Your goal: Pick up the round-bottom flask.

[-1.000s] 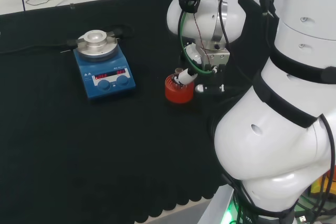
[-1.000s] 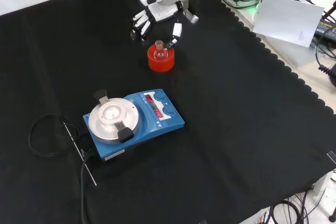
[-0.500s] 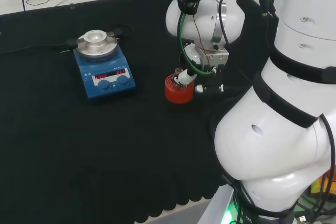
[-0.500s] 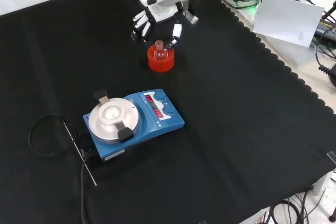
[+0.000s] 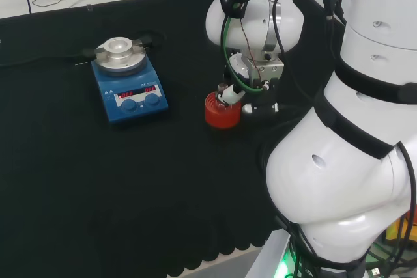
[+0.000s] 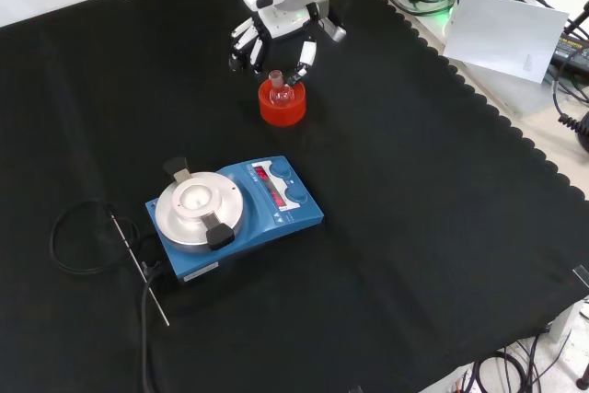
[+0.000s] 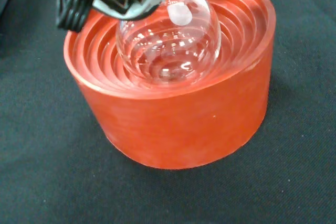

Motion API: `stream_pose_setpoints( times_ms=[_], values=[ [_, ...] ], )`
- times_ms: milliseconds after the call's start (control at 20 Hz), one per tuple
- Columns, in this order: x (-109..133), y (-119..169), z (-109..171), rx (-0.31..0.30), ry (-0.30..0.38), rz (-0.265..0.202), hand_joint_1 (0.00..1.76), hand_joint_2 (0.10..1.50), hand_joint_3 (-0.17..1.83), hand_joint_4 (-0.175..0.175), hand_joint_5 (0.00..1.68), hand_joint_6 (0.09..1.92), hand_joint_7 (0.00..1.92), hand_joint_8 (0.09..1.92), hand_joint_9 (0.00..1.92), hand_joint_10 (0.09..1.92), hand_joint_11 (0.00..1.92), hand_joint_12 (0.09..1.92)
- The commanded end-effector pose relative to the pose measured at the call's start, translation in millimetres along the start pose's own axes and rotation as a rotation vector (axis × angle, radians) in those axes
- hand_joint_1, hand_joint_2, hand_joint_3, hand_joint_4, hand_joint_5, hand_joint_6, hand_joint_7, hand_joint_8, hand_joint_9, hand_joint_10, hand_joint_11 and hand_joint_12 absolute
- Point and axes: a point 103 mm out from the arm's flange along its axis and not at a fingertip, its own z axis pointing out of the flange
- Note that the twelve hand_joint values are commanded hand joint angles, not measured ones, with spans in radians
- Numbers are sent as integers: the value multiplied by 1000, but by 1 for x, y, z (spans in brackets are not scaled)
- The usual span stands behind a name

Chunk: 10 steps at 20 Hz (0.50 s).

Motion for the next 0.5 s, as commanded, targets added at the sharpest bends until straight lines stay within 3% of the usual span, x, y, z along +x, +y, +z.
stream_pose_setpoints(
  times_ms=[50,500],
  values=[
    [-3,0,1,13,6,-2,979,630,648,-74,955,802,305,730,534,688,265,1372],
    [1,2,-2,7,20,-20,968,612,658,-73,856,850,300,724,533,672,264,1368]
  ],
)
